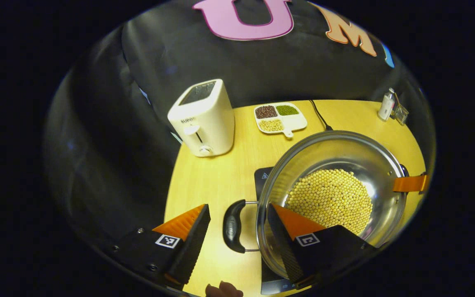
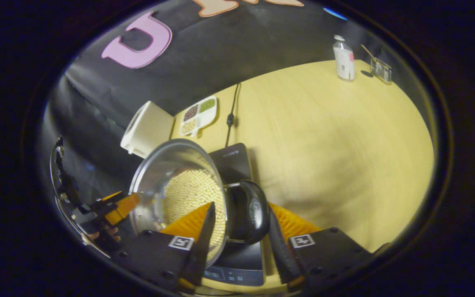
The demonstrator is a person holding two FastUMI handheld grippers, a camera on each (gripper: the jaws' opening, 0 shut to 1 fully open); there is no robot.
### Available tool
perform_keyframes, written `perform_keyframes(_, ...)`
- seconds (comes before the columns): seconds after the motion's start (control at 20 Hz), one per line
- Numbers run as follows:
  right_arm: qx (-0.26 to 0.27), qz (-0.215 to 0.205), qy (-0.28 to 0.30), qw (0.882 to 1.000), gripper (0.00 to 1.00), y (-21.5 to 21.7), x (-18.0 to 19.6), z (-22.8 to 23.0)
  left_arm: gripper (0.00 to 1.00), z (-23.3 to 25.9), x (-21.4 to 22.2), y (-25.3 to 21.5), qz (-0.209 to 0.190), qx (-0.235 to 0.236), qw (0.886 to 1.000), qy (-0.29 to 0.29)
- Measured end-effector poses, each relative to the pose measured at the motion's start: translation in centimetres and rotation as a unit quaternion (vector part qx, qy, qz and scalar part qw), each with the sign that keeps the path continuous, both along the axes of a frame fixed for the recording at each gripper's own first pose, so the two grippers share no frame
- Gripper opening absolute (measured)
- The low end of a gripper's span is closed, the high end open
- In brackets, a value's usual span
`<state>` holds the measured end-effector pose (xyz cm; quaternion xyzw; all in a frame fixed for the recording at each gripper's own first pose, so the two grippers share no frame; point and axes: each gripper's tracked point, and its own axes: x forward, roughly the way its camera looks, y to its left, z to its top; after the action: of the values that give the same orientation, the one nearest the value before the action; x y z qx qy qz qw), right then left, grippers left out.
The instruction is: First push the handle of the pot to place it horizontally, then grasp the pot with both hands and set it on the induction cooktop.
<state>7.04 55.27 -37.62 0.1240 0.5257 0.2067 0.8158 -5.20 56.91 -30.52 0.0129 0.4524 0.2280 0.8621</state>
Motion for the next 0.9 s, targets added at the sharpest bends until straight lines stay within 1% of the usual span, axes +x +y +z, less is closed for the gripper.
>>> perform_keyframes(0.05, 0.015, -0.005, -0.009, 1.0, 0.74, -0.3, 0.7, 0.9, 0.89, 1.0, 0.2, -0.7, -0.001, 0.007, 1.0, -0.009)
perform_keyframes(0.1, 0.029, -0.008, -0.012, 0.999, 0.82, -0.8, 1.1, 1.9, 0.89, 1.8, 0.1, -1.6, -0.001, 0.007, 1.0, -0.011)
perform_keyframes(0.15, 0.043, -0.008, -0.013, 0.999, 0.73, -1.3, 1.2, 2.7, 0.89, 2.4, -0.3, -3.0, -0.001, 0.002, 1.0, -0.01)
perform_keyframes(0.2, 0.057, -0.008, -0.01, 0.998, 0.73, -2.0, 1.2, 3.2, 0.85, 2.9, -0.5, -4.6, 0.002, -0.007, 1.0, -0.012)
perform_keyframes(0.25, 0.069, -0.011, -0.008, 0.997, 0.73, -2.9, 1.5, 3.4, 0.84, 3.4, -0.8, -6.2, 0.008, -0.019, 1.0, -0.018)
perform_keyframes(0.3, 0.075, -0.02, -0.005, 0.997, 0.74, -4.4, 1.9, 3.4, 0.89, 3.8, -0.8, -8.1, 0.017, -0.036, 0.999, -0.026)
perform_keyframes(0.4, 0.077, -0.051, 0.002, 0.996, 0.73, -7.8, 2.8, 2.4, 0.89, 4.2, -1.2, -12.6, 0.035, -0.086, 0.995, -0.043)
perform_keyframes(0.5, 0.066, -0.08, 0.012, 0.995, 0.72, -11.4, 3.0, 0.6, 0.89, 4.3, -1.6, -17.2, 0.046, -0.143, 0.987, -0.06)
perform_keyframes(0.55, 0.057, -0.088, 0.024, 0.994, 0.72, -13.1, 2.4, -0.4, 0.89, 4.1, -2.2, -19.2, 0.048, -0.165, 0.983, -0.064)
perform_keyframes(0.65, 0.045, -0.104, 0.038, 0.993, 0.73, -16.0, 0.7, -1.5, 0.89, 3.2, -3.0, -21.4, 0.054, -0.186, 0.979, -0.066)
perform_keyframes(0.75, 0.032, -0.114, 0.034, 0.992, 0.72, -18.1, -0.4, -2.0, 0.88, 2.3, -4.3, -23.8, 0.069, -0.228, 0.969, -0.065)
perform_keyframes(0.85, 0.021, -0.115, 0.032, 0.993, 0.72, -19.4, -1.7, -2.5, 0.89, 2.0, -5.1, -24.8, 0.084, -0.253, 0.961, -0.076)
perform_keyframes(0.9, 0.013, -0.11, 0.033, 0.993, 0.72, -19.8, -2.7, -2.5, 0.89, 2.0, -5.6, -24.9, 0.088, -0.256, 0.959, -0.08)
